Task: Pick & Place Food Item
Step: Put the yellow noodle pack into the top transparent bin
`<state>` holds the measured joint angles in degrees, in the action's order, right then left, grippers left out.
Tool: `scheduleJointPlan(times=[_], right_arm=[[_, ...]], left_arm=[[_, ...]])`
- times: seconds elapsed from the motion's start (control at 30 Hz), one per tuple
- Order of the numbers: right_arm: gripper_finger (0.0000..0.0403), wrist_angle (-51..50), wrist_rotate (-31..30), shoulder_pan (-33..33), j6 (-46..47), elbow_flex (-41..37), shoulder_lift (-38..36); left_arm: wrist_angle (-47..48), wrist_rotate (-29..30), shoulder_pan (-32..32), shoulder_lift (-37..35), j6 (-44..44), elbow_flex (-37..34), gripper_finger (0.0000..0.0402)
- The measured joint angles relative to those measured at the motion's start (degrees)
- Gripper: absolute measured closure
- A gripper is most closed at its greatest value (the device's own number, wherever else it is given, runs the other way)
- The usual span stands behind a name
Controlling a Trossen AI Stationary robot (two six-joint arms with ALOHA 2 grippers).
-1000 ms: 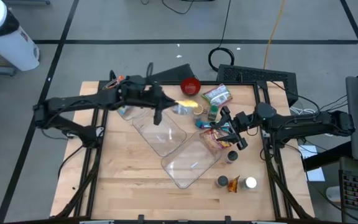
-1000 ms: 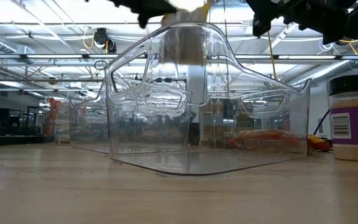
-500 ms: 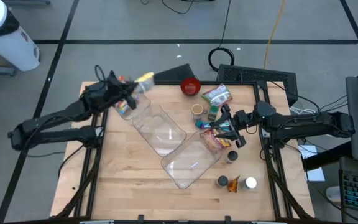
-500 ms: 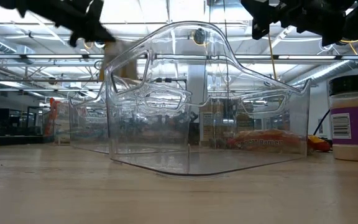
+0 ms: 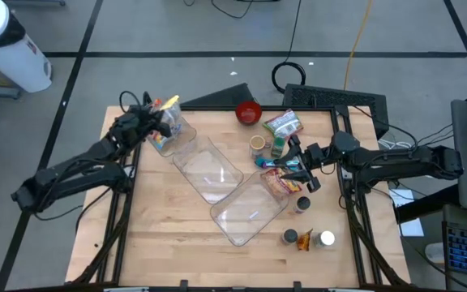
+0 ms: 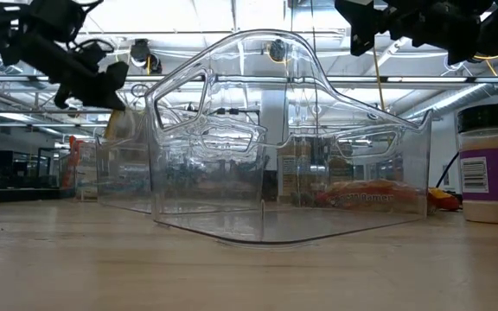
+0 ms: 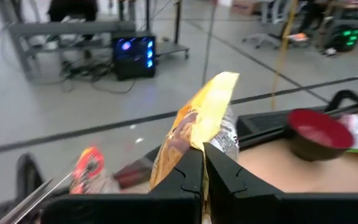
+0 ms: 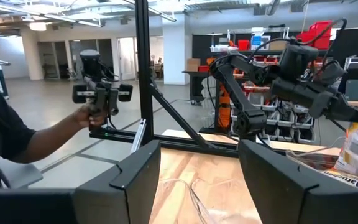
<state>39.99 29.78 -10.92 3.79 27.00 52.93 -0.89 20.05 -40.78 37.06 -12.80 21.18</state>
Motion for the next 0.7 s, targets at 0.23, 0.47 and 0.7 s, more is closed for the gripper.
scheduleJointPlan(times=[0.23, 0.47, 0.7], right_arm=[[0.0193, 0.0, 0.0, 0.0, 0.02, 0.0, 0.0], [0.0193, -0.53, 0.0, 0.0, -0.15, 0.0, 0.0], [0.0193, -1.36, 0.0, 0.0, -0.26, 0.0, 0.02]], left_arm=[[5.44, 0.02, -1.72, 0.02, -3.51, 0.77, 0.0399], [15.31, 4.94, -1.7, -0.4, -4.48, 3.9, 0.0399], [21.43, 8.67, -1.7, -0.44, -10.05, 4.23, 0.0399]])
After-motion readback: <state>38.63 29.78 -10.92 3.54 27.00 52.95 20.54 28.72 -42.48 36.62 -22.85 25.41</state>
